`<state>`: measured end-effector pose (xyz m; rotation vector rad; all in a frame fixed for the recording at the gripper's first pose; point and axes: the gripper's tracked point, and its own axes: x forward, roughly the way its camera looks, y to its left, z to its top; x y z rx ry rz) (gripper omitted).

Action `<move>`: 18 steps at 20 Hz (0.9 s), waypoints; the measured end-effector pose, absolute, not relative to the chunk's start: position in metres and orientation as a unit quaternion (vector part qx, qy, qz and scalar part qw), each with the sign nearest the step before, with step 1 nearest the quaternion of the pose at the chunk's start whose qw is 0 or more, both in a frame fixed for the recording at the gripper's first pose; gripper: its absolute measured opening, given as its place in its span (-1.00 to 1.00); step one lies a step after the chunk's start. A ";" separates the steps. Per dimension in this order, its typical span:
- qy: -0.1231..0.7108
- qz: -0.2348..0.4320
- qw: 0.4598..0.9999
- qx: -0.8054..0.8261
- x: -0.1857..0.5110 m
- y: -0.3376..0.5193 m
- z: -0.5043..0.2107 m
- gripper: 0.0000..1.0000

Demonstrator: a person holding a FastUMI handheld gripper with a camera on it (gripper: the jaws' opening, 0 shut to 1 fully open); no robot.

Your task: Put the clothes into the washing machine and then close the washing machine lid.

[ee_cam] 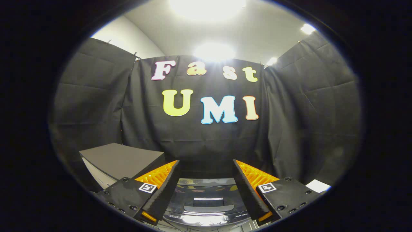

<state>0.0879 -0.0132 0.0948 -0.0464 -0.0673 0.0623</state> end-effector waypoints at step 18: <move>-0.053 0.013 0.998 -0.034 0.011 0.004 0.105 0.97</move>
